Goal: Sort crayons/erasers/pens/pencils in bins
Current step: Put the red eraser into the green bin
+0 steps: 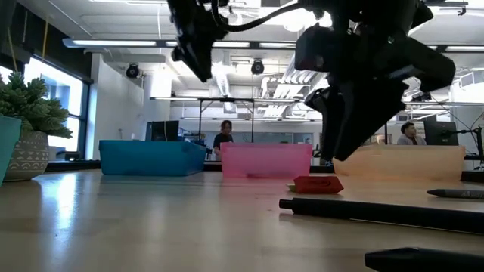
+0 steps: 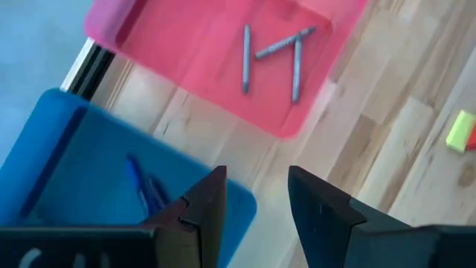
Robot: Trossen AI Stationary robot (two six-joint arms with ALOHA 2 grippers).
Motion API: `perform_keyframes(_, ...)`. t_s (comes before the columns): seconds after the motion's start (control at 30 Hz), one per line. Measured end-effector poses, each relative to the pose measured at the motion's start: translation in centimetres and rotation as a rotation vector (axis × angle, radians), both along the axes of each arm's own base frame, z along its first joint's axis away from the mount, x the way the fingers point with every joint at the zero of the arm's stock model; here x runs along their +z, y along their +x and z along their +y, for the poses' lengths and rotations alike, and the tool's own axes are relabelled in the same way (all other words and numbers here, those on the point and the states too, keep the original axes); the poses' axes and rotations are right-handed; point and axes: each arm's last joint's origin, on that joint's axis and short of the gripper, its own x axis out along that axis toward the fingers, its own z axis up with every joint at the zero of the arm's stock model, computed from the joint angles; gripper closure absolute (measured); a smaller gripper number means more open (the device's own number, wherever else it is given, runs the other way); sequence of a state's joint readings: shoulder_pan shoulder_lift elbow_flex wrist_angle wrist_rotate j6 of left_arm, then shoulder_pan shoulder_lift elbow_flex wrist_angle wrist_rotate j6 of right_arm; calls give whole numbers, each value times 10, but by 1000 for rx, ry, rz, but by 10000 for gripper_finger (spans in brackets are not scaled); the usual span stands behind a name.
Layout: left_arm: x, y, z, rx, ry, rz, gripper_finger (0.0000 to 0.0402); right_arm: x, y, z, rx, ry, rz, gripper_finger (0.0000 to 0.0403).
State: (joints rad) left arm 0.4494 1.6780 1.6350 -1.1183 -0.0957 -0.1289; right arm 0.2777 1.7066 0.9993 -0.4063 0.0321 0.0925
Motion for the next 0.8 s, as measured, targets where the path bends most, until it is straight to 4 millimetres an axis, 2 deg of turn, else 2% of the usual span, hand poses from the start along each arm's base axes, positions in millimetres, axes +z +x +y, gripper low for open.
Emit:
perform_keyframes(0.1, 2, -8, -17, 12, 30, -11, 270, -5, 1, 1, -3, -41, 6, 274)
perform_keyframes(0.6, -31, -42, -94, 103, 2, 38, 271, -25, 6, 3, -15, -53, 45, 274)
perform_keyframes(0.8, -30, -45, -122, 85, -23, 4, 271, -31, 8, 3, -19, -65, 59, 274)
